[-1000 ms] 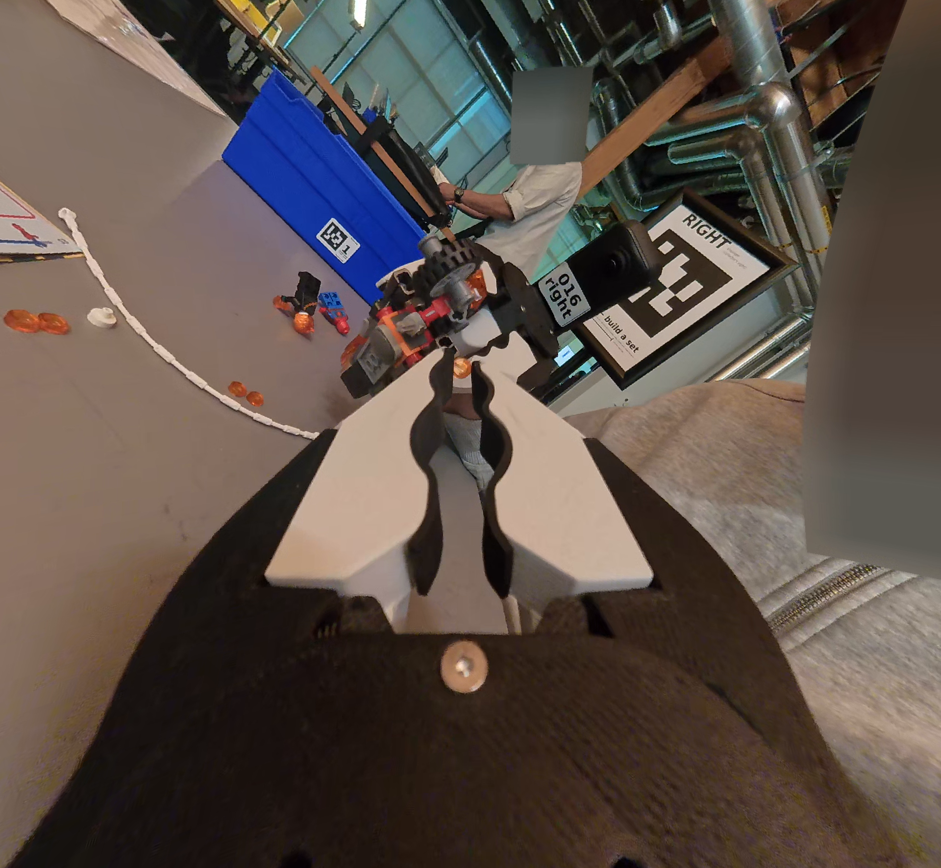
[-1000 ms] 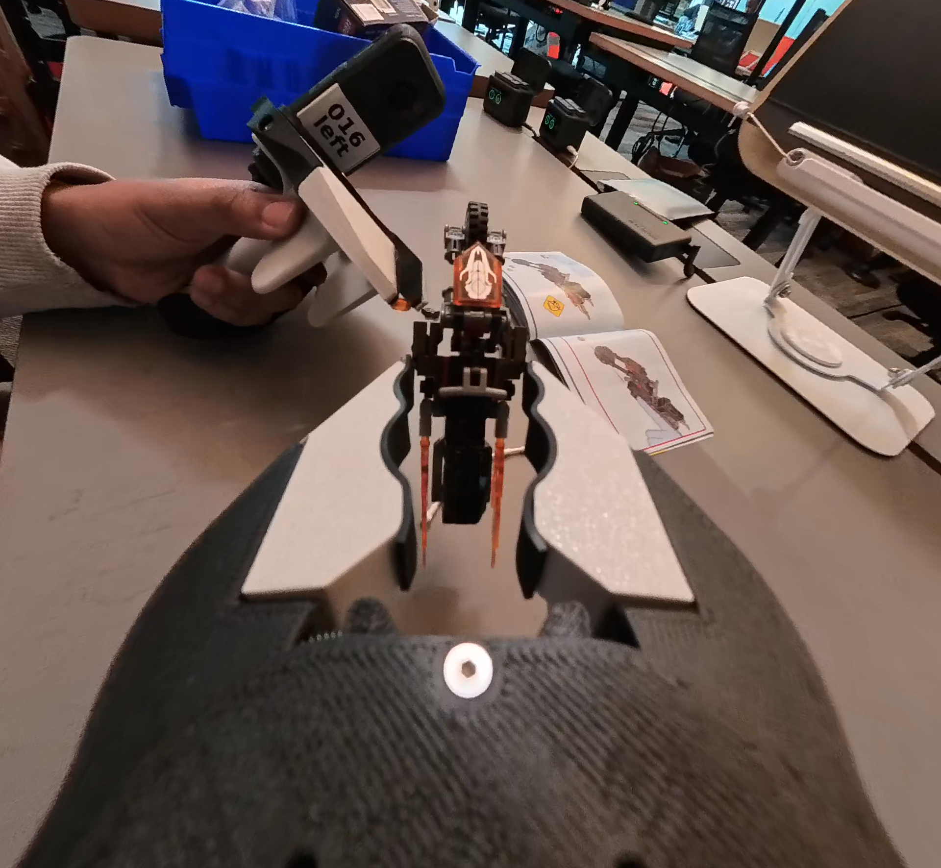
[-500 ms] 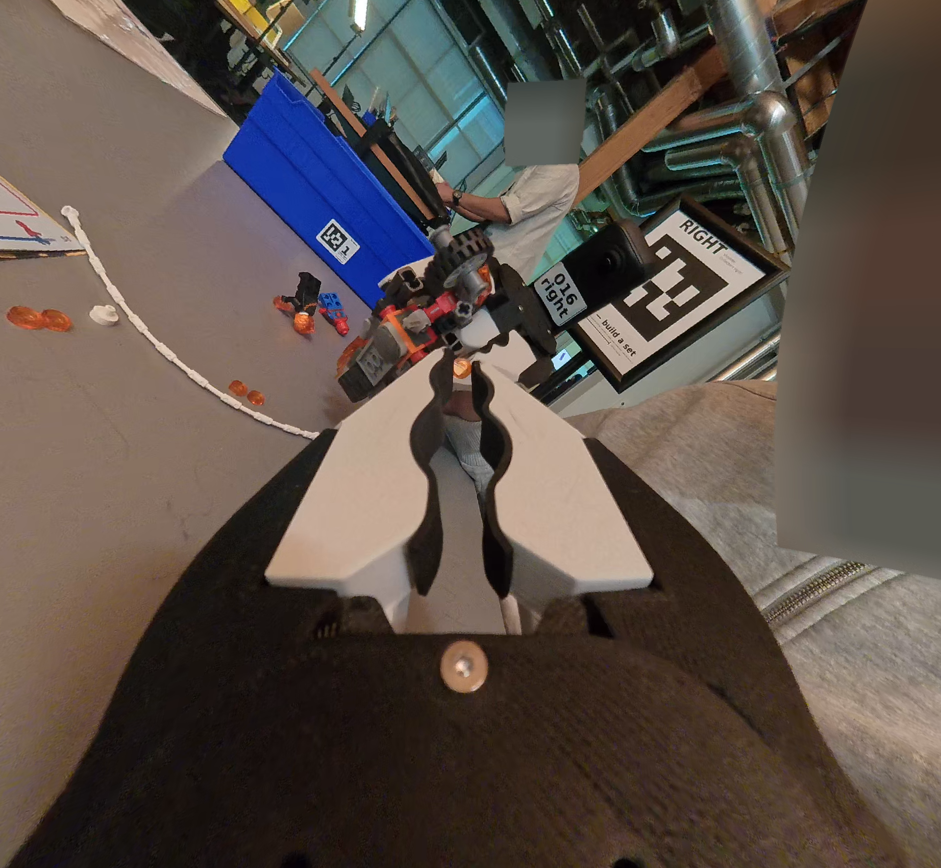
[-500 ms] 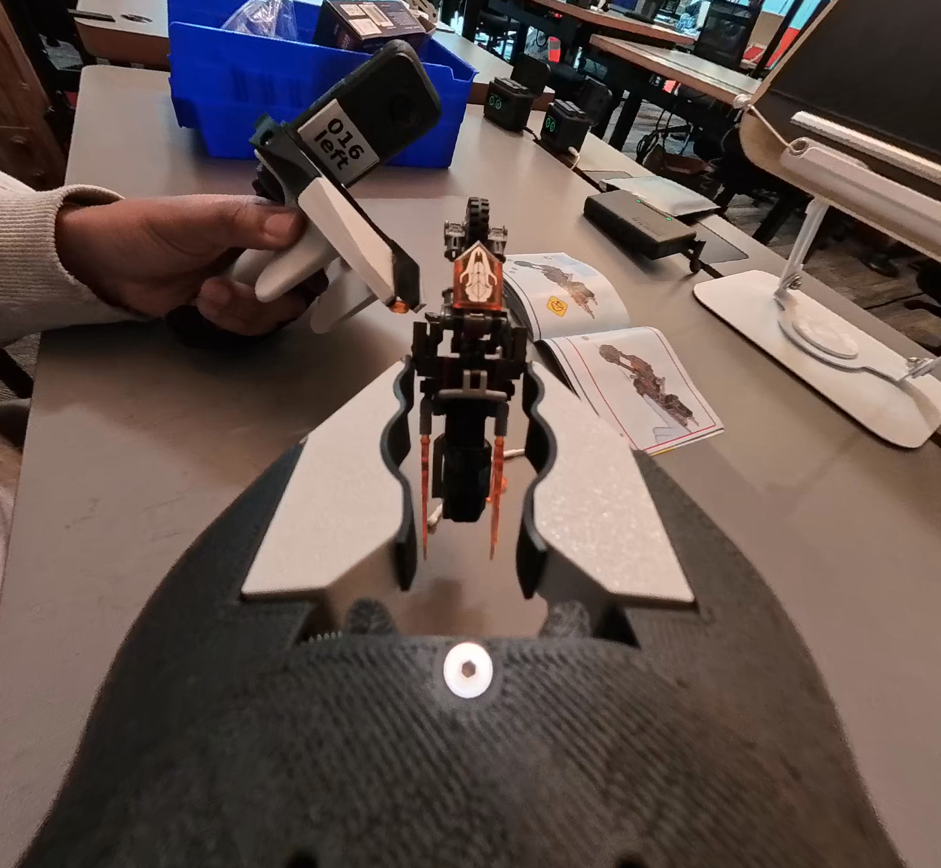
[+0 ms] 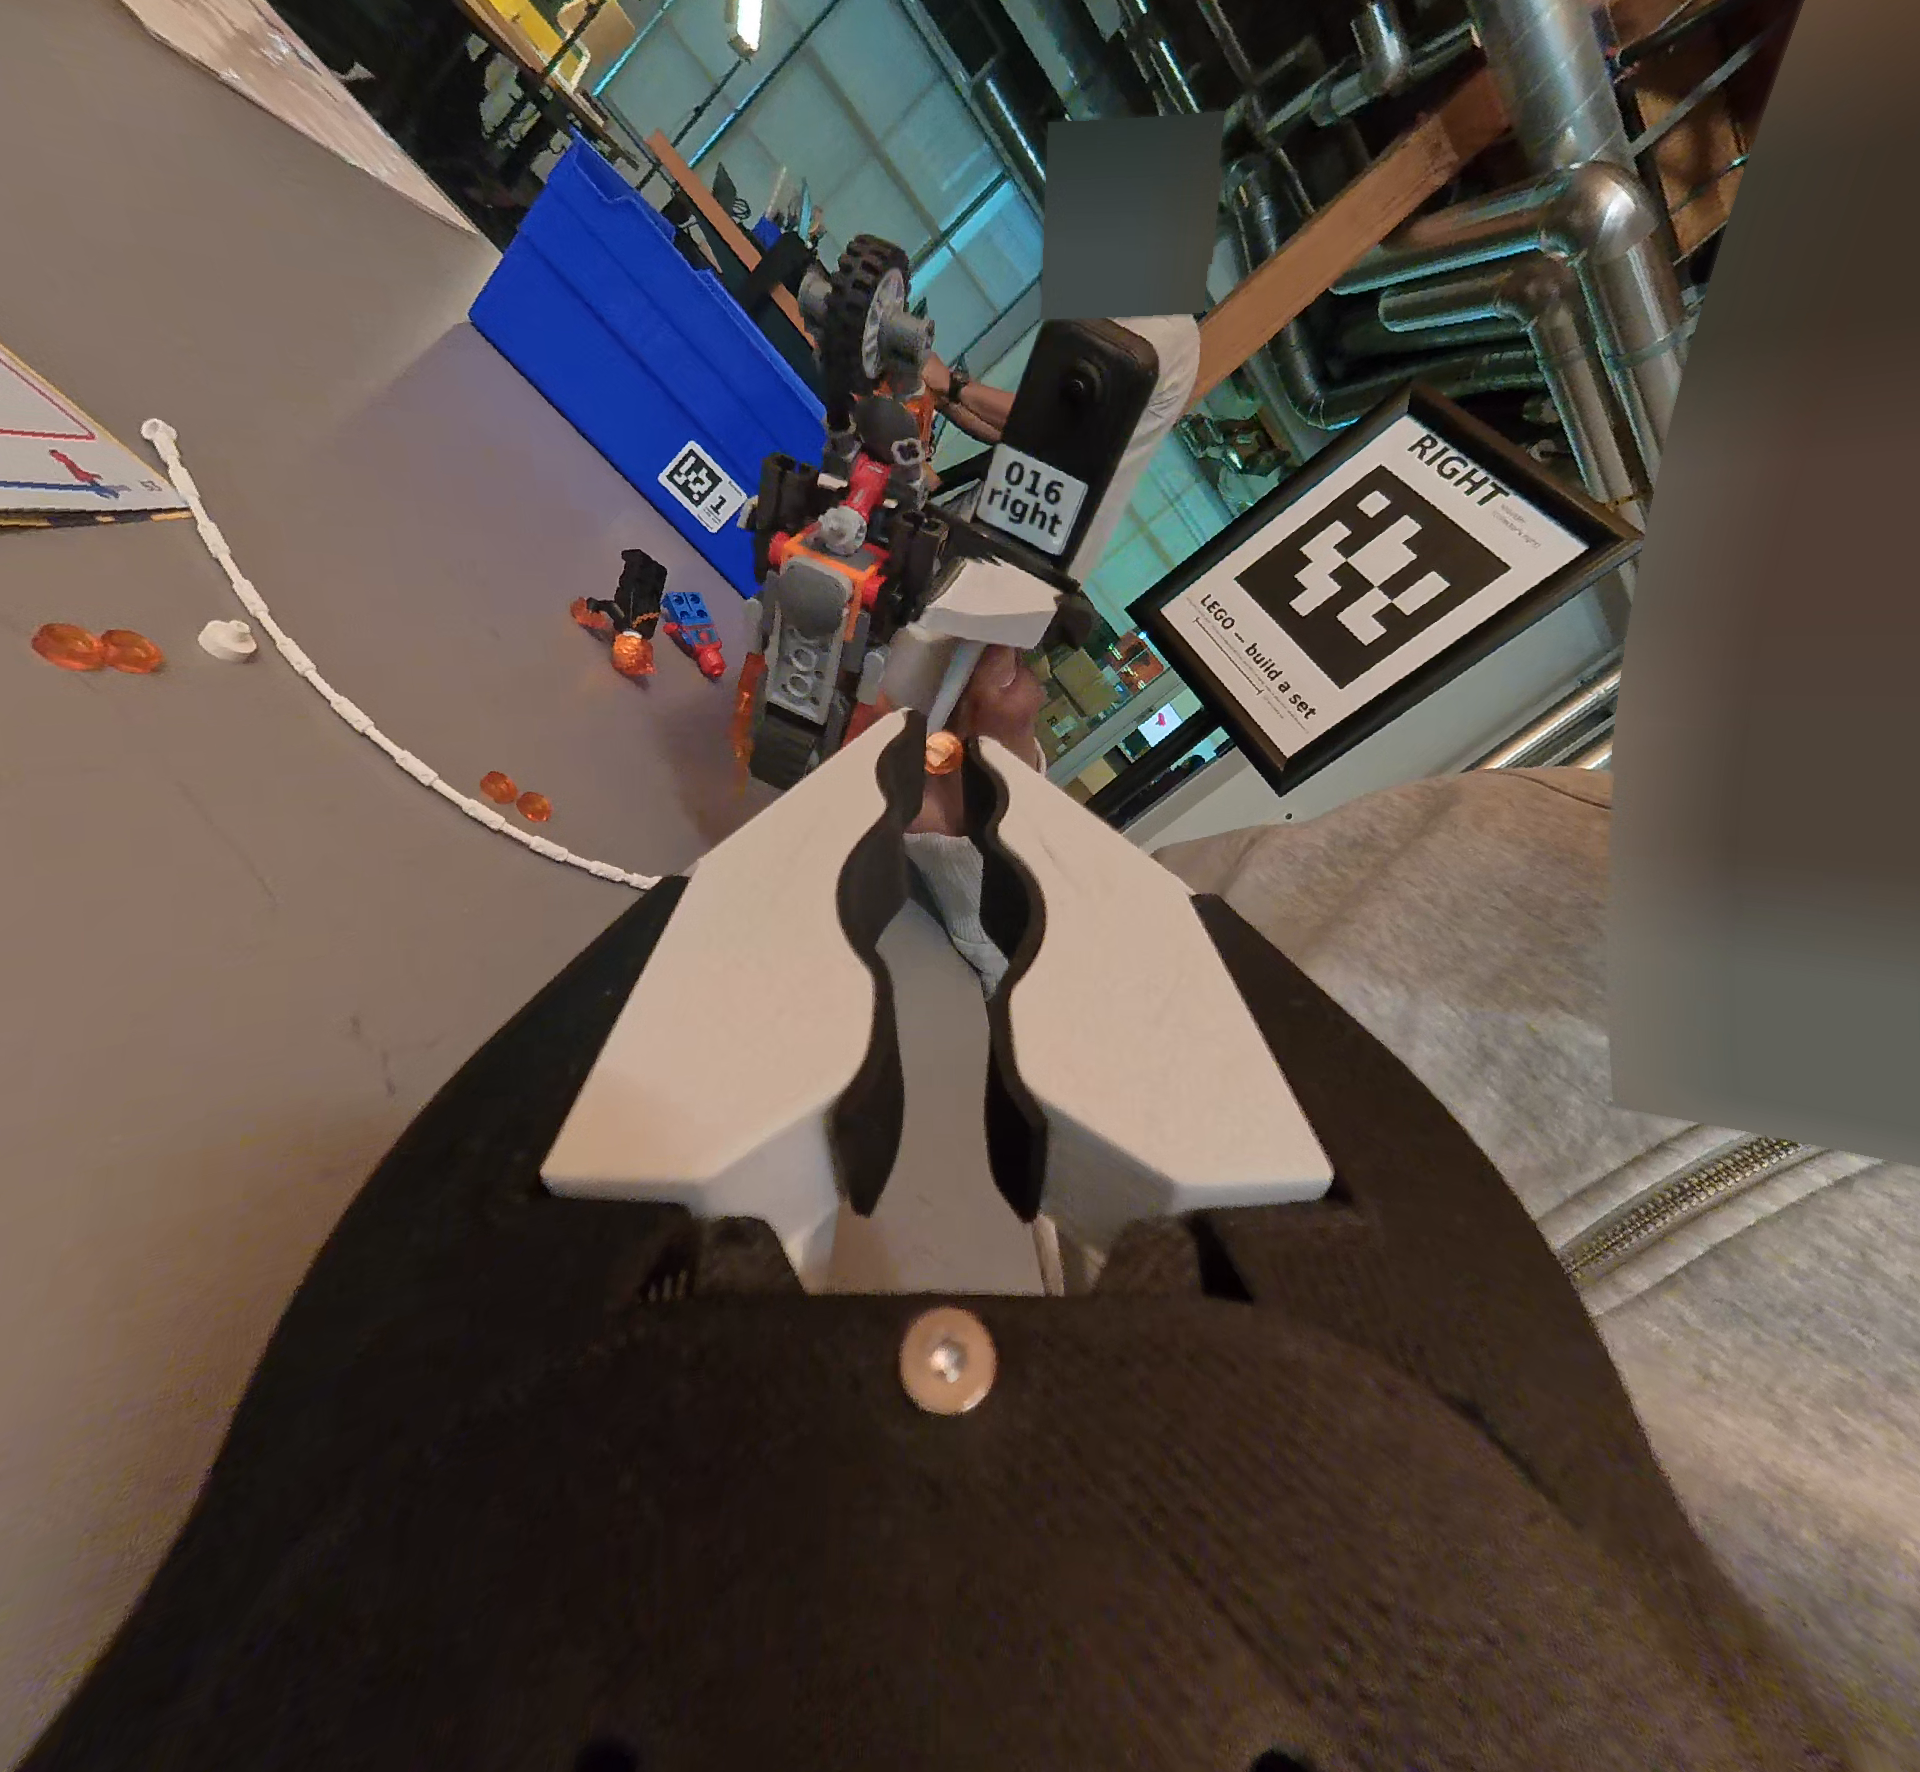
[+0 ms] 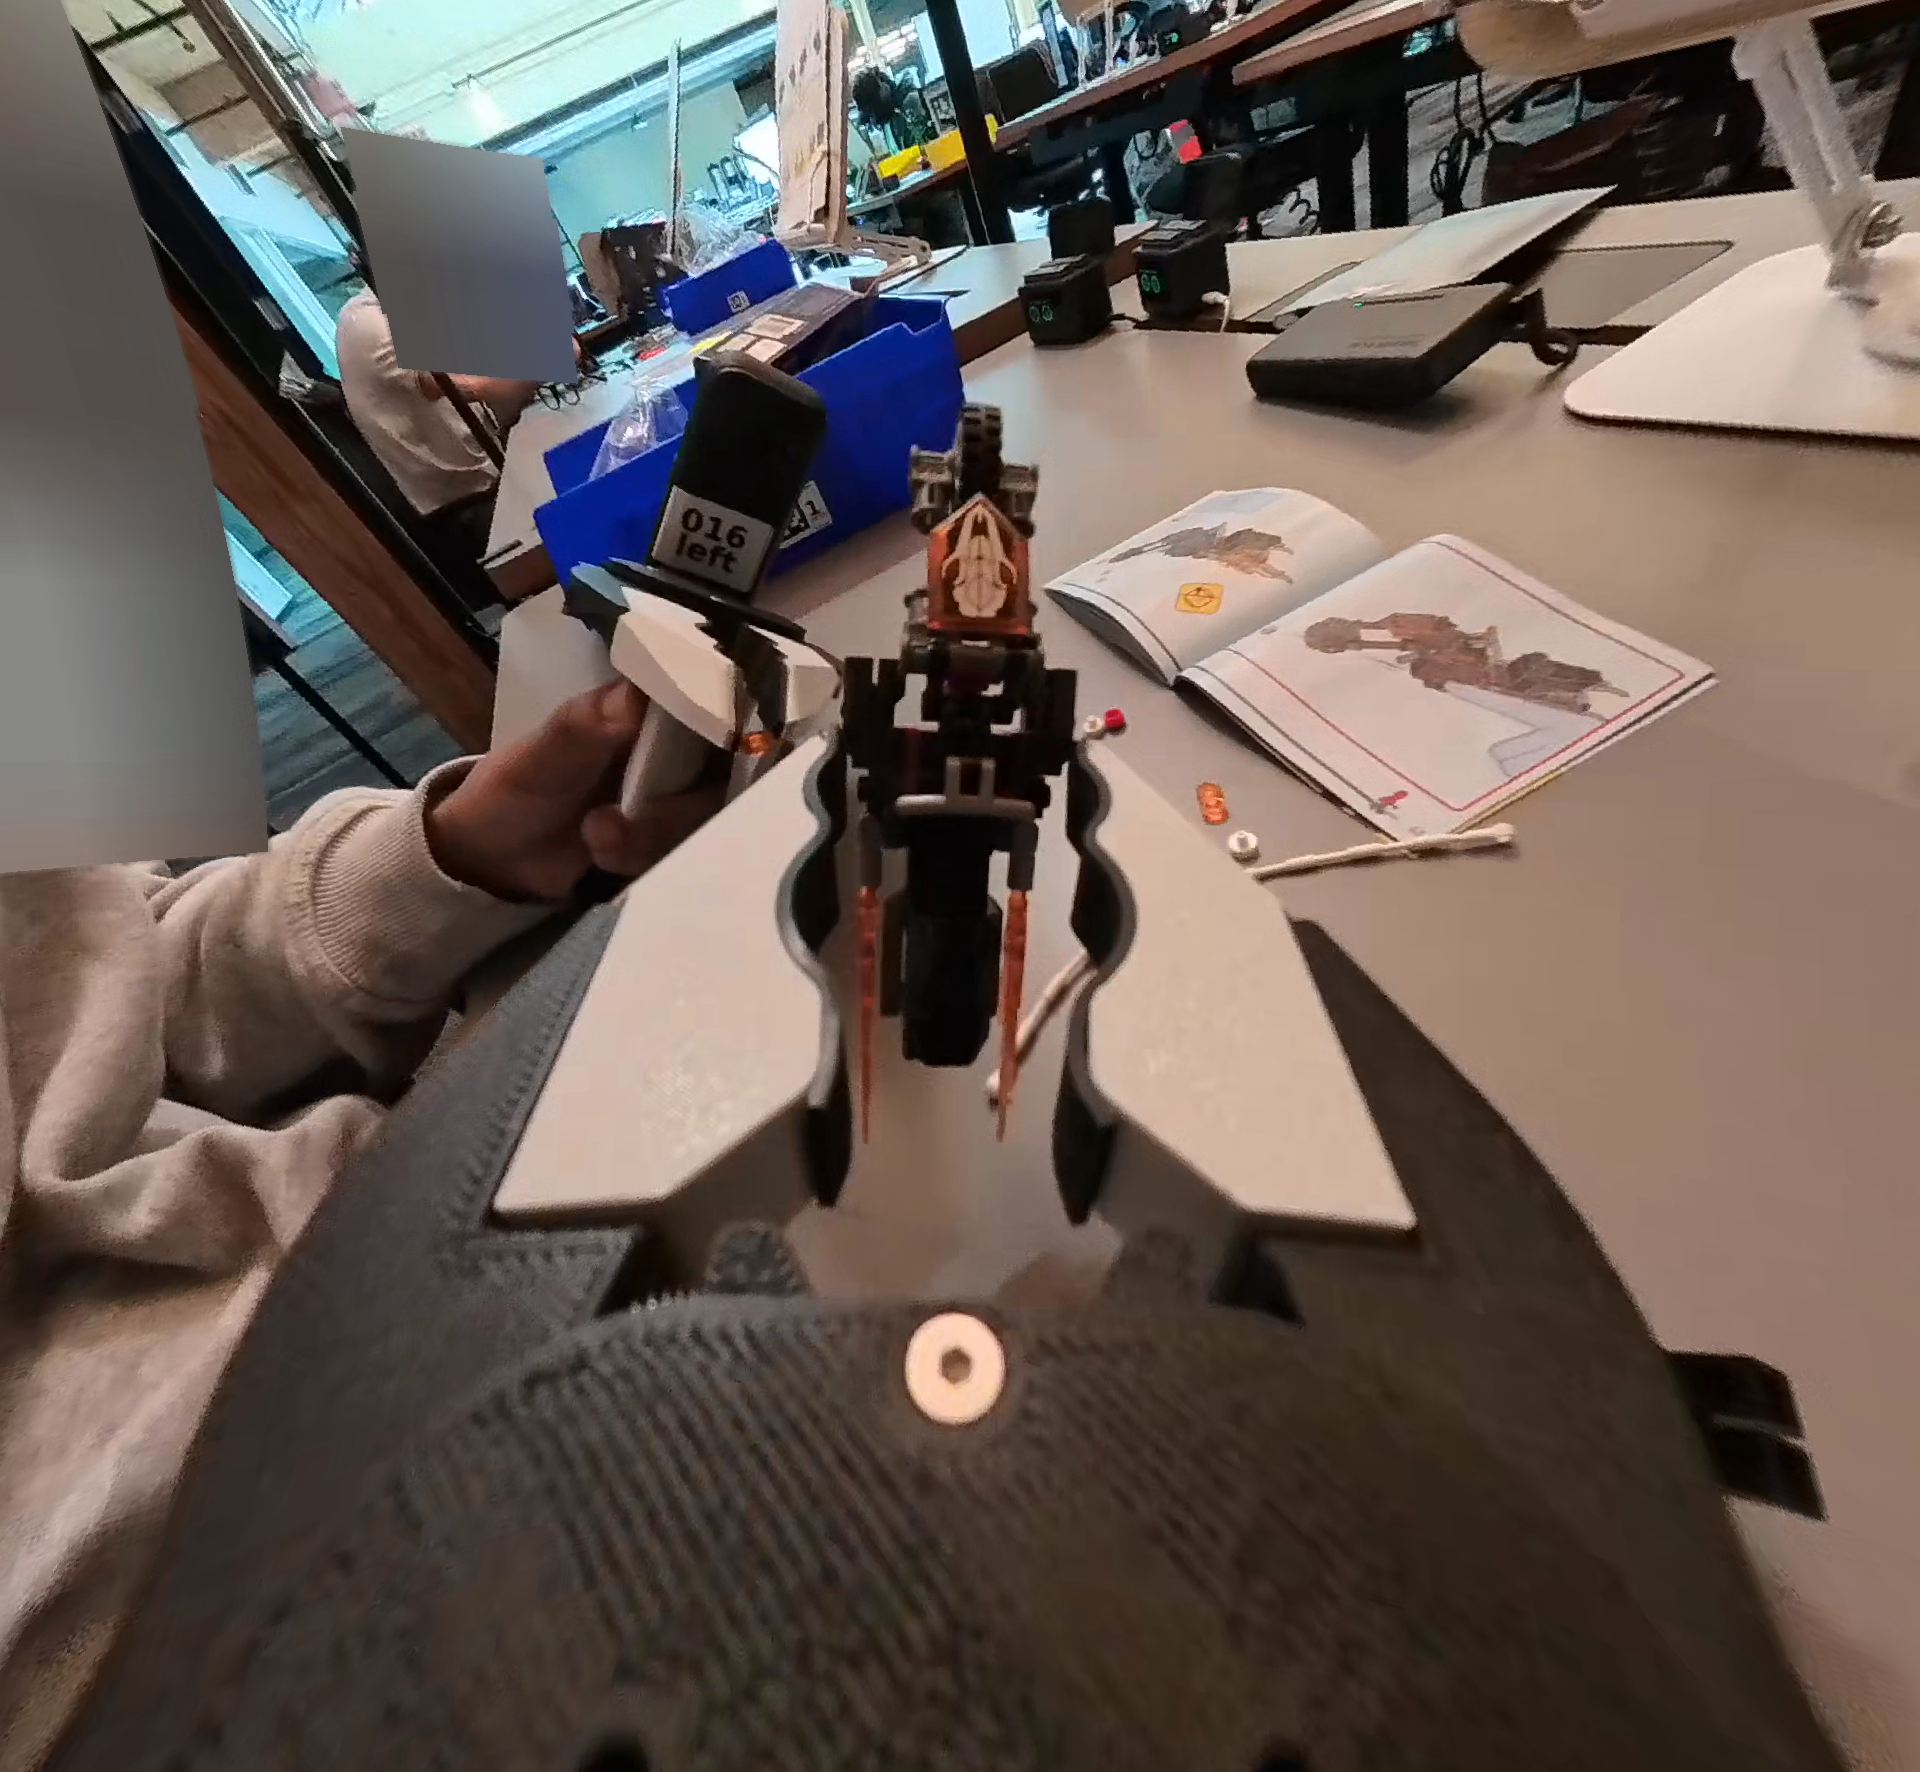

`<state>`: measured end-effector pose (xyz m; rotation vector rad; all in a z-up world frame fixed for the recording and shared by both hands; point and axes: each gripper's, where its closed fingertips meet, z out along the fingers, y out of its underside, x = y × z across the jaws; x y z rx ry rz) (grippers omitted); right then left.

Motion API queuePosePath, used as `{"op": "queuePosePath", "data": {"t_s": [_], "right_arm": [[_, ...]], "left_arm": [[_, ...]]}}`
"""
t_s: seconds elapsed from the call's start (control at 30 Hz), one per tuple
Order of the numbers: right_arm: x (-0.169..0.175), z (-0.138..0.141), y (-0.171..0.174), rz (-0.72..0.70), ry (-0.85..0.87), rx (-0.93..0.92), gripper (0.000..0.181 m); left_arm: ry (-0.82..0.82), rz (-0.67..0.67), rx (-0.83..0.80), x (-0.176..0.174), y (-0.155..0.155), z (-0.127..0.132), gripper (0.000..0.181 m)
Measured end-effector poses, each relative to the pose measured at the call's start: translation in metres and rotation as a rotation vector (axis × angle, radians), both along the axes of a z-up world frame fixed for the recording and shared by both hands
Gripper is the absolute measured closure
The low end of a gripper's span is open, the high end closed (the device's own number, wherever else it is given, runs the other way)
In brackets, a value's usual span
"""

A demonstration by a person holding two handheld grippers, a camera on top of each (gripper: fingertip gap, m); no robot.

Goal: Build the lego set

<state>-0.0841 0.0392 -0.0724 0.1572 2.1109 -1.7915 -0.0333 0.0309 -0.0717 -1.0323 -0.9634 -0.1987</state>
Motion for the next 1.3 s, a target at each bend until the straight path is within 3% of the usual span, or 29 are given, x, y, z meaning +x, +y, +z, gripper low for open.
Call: {"op": "queuePosePath", "data": {"t_s": [0.6, 0.97, 1.3], "right_arm": [[0.032, -0.024, -0.009, 0.124, 0.132, 0.116, 0.141], [0.038, -0.021, -0.014, 0.028, 0.487, 0.103, 0.140], [0.035, -0.021, -0.013, -0.014, 0.574, 0.114, 0.141]], "left_arm": [[0.018, 0.010, -0.028, 0.000, 0.002, 0.001, 0.177], [-0.015, 0.022, 0.006, -0.002, -0.001, -0.002, 0.177], [-0.030, -0.004, 0.044, -0.002, 0.001, -0.002, 0.178]]}}
